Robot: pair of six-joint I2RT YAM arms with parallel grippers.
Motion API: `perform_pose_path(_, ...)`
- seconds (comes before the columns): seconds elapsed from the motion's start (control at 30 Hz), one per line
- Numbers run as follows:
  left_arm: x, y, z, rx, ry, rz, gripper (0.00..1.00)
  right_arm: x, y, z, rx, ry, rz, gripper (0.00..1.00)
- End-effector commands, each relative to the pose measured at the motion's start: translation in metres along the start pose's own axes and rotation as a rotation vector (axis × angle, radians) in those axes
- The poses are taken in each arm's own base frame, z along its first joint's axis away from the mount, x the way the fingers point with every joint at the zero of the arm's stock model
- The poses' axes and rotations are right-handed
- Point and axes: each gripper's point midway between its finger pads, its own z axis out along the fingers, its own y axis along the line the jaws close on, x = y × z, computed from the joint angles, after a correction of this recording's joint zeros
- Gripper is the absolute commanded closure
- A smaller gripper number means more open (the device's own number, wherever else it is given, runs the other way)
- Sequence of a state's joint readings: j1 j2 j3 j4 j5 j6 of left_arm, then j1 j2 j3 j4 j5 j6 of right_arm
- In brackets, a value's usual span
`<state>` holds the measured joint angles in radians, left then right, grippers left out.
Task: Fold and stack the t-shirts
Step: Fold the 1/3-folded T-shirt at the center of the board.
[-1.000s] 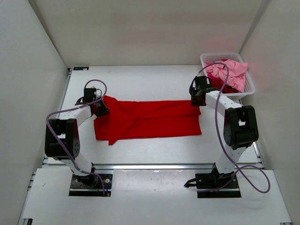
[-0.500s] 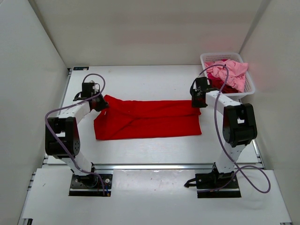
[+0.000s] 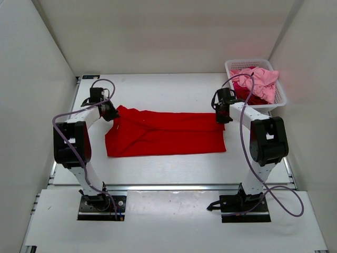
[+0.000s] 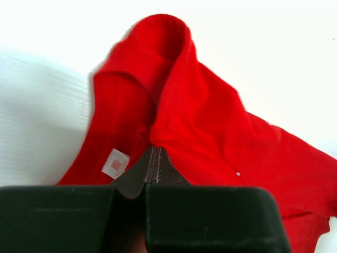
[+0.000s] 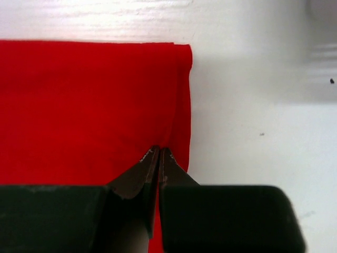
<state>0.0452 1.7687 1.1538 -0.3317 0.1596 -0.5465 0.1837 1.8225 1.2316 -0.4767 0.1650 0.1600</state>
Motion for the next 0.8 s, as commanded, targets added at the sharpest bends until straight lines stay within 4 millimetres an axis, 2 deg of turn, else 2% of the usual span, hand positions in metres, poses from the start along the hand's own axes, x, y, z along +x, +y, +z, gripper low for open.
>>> perform_pose_path(0.0, -0.021, -0.003, -0.002, 0.003, -0.029, 0.009, 1.00, -0.012, -0.001, -0.031, 0.027, -0.059, 0.017, 1.00)
perform_pose_path(0.13, -0.030, -0.007, -0.002, 0.005, -0.030, 0.006, 1.00, -0.004, -0.005, -0.045, 0.022, -0.083, 0.038, 0.99)
perform_pose_path(0.2, -0.040, -0.004, 0.001, -0.005, -0.038, -0.001, 1.00, 0.009, -0.002, -0.048, 0.013, -0.052, 0.035, 1.00)
perform_pose_path(0.27, -0.042, -0.008, 0.000, -0.003, -0.038, -0.004, 1.00, 0.025, 0.002, -0.048, 0.014, -0.036, 0.036, 1.00)
perform_pose_path(0.3, -0.045, -0.006, 0.003, -0.008, -0.038, -0.010, 1.00, 0.026, 0.002, -0.046, 0.014, -0.041, 0.043, 1.00)
perform_pose_path(0.33, -0.040, -0.002, 0.006, -0.025, -0.022, -0.011, 1.00, 0.036, 0.004, -0.043, 0.015, -0.022, 0.042, 1.00)
perform_pose_path(0.43, -0.043, 0.003, 0.009, -0.055, -0.026, -0.004, 1.00, 0.052, -0.004, -0.036, 0.046, 0.013, 0.068, 1.00)
perform_pose_path(0.53, -0.045, 0.009, 0.011, -0.057, -0.018, -0.017, 1.00, 0.052, -0.005, -0.040, 0.030, -0.007, 0.096, 0.98)
perform_pose_path(0.57, -0.045, 0.011, 0.011, -0.056, -0.016, -0.016, 0.94, 0.050, -0.008, -0.038, 0.031, -0.008, 0.097, 0.95)
perform_pose_path(0.6, -0.046, 0.008, 0.010, -0.048, -0.011, -0.015, 0.82, 0.046, -0.009, -0.040, 0.026, -0.011, 0.105, 0.89)
perform_pose_path(0.63, -0.042, 0.010, 0.012, -0.045, 0.002, -0.015, 0.75, 0.049, -0.011, -0.039, 0.041, -0.004, 0.099, 0.84)
perform_pose_path(0.67, -0.044, 0.007, 0.006, -0.025, -0.008, -0.015, 0.63, 0.038, -0.010, -0.042, 0.034, -0.027, 0.106, 0.82)
perform_pose_path(0.7, -0.043, 0.006, 0.005, -0.013, -0.011, -0.024, 0.52, 0.036, -0.010, -0.043, 0.034, -0.034, 0.096, 0.78)
perform_pose_path(0.77, -0.047, -0.004, -0.010, 0.023, -0.050, -0.022, 0.44, 0.022, -0.007, -0.051, 0.022, -0.069, 0.094, 0.74)
